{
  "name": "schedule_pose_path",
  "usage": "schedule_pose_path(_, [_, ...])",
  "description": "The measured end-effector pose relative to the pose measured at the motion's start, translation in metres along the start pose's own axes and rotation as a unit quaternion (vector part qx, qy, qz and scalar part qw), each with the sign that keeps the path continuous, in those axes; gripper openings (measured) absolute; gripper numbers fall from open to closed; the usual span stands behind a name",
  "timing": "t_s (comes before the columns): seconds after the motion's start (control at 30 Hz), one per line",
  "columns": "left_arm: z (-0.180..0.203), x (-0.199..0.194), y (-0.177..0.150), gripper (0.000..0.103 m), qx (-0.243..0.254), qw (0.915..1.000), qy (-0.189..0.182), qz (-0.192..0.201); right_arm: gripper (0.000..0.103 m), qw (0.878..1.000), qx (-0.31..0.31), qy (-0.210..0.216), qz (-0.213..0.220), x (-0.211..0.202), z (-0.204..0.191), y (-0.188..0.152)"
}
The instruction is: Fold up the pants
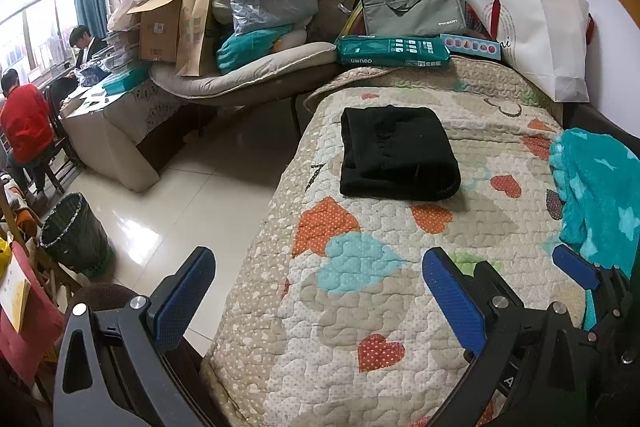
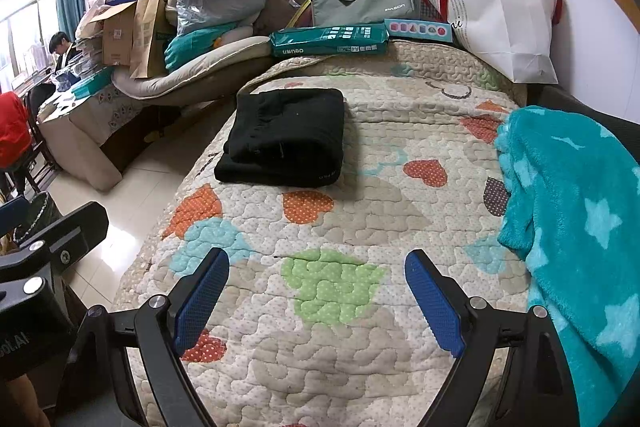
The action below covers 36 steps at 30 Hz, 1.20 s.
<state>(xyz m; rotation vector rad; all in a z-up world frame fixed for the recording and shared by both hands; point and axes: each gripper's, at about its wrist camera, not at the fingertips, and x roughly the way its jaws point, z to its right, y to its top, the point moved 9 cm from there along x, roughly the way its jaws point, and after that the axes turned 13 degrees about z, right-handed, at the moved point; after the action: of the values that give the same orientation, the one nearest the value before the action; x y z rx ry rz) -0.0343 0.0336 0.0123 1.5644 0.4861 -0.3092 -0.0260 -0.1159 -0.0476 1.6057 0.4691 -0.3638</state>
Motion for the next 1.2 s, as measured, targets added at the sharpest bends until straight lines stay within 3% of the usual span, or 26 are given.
schedule_pose_path(1.2, [-0.0053, 0.0025, -0.0062, 0.103, -0.008, 0.9998, -0.001, -0.017, 0.093, 1.000, 0.003, -0.007, 0.006, -0.0044, 0.0025, 0.0005])
